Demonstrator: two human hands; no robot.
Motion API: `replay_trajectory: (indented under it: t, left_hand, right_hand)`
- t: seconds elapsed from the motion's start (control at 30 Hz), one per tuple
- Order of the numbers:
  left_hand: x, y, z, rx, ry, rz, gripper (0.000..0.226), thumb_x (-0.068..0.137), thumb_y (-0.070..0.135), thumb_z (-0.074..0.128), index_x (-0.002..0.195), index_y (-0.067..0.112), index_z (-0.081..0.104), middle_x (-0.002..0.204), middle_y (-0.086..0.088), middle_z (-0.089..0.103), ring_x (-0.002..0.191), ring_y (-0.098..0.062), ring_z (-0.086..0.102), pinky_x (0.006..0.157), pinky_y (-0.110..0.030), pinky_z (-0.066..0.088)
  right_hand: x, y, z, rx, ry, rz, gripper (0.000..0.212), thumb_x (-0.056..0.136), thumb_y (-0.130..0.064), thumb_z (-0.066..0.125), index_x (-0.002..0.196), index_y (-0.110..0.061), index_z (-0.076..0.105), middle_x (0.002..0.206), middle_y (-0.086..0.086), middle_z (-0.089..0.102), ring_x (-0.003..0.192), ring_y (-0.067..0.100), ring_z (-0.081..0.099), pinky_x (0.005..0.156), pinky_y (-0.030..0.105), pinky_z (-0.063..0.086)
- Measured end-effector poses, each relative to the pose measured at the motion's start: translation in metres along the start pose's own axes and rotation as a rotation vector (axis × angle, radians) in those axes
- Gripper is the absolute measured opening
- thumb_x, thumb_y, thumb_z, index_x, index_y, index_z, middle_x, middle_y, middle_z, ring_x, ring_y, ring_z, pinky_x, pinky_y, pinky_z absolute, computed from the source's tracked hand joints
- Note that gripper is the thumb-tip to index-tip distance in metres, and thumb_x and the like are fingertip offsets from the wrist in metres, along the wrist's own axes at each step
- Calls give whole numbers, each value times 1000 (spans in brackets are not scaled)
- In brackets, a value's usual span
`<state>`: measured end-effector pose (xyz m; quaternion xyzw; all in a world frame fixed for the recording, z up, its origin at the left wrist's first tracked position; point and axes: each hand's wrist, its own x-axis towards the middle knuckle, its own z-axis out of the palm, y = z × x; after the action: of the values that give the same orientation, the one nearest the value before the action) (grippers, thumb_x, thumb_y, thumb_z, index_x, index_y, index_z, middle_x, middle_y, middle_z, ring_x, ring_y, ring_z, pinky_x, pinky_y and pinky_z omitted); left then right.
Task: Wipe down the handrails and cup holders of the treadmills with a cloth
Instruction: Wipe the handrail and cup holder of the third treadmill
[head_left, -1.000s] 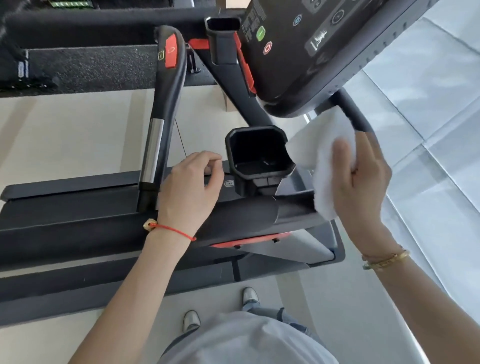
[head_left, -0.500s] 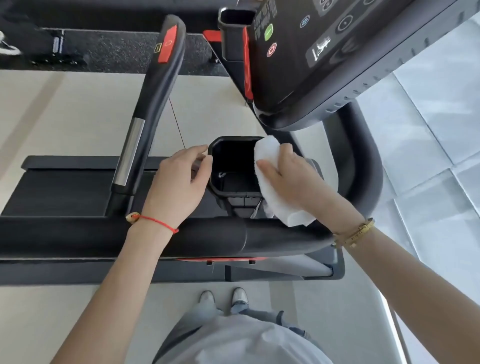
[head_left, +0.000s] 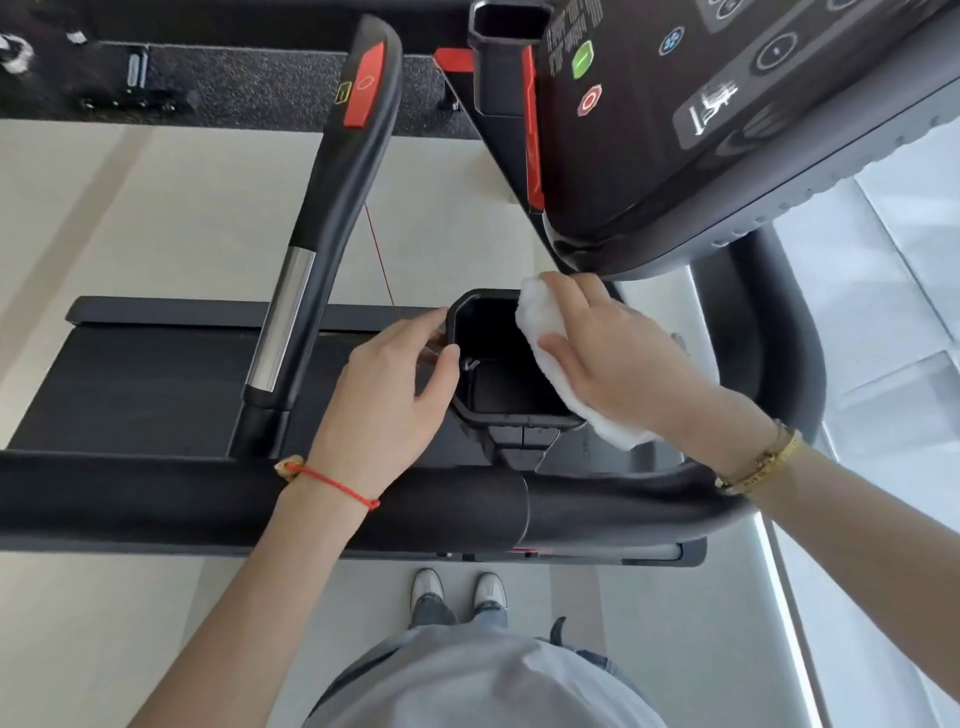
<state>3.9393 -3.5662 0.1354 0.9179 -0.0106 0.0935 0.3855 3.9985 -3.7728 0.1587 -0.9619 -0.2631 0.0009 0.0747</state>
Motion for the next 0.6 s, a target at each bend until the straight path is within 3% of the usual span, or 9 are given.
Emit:
replay_trajectory:
  t: [0.13, 0.33, 0.5, 0.6]
  left_hand:
    - [-1, 1, 0, -2, -9, 4, 36, 96, 26, 53, 132, 27, 58, 105, 10, 66, 94, -6, 64, 88, -36, 55]
    - [-2, 1, 0, 0, -12, -10, 39, 96, 28, 54, 134, 22, 57, 113, 5, 67, 100, -13, 65, 87, -42, 55]
    - [-2, 3, -1, -21, 4, -6, 38, 95, 25, 56, 133, 24, 58, 107, 9, 66, 95, -6, 65, 89, -36, 55]
    - [-1, 3, -2, -24, 2, 3, 37, 95, 24, 57, 132, 26, 58, 105, 12, 66, 93, -2, 64, 88, -33, 55]
  right_hand:
    - [26, 2, -5, -140, -46, -133, 45, 100, -35, 38, 139, -13, 34, 125, 6, 52, 104, 30, 58, 80, 39, 48]
    - [57, -9, -3, -75, -125, -313, 41, 101, -31, 41, 139, -18, 37, 127, 1, 55, 103, 28, 58, 80, 44, 48]
    - [38, -2, 1, -8, -15, -188, 43, 99, -36, 43, 139, -20, 38, 121, 1, 56, 105, 26, 54, 82, 36, 44]
    - [19, 3, 4, 6, -16, -137, 56, 97, -31, 46, 147, -12, 30, 131, 10, 48, 115, 31, 47, 95, 32, 33]
